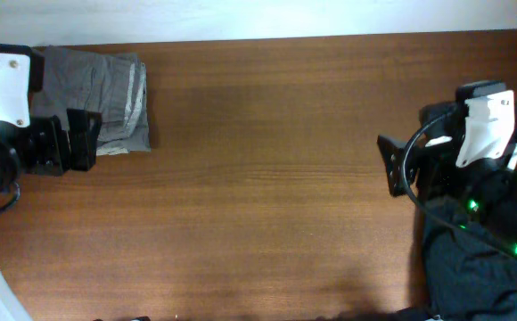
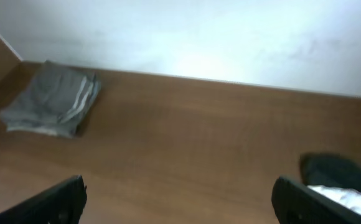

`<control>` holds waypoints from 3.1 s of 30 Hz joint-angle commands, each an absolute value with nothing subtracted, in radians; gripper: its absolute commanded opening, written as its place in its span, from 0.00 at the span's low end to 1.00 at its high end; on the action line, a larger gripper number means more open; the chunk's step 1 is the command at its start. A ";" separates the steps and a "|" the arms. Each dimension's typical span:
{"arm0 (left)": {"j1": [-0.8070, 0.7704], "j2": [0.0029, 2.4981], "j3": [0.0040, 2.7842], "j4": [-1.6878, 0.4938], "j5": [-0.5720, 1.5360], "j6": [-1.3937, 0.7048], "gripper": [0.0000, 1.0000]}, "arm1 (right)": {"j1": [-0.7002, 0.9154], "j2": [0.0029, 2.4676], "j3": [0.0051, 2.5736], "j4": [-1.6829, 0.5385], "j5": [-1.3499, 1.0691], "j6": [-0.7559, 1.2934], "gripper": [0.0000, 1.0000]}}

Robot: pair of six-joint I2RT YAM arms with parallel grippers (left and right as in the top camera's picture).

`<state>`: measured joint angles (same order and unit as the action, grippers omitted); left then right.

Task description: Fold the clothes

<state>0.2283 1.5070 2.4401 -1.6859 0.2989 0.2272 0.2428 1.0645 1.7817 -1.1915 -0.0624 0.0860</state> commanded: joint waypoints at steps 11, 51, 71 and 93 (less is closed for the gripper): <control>0.224 1.503 2.435 -1.687 0.310 0.214 0.99 | 0.107 0.411 0.611 -0.395 0.001 -0.071 0.99; 0.225 1.506 2.434 -1.660 0.292 0.214 0.99 | 0.089 0.004 0.007 -0.081 -0.002 0.027 0.99; 0.066 0.440 0.501 -0.201 0.186 0.214 0.99 | 0.089 0.004 0.007 -0.081 -0.002 0.027 0.98; 0.059 0.005 0.046 -0.146 0.186 0.202 0.99 | 0.089 0.004 0.007 -0.081 -0.002 0.027 0.99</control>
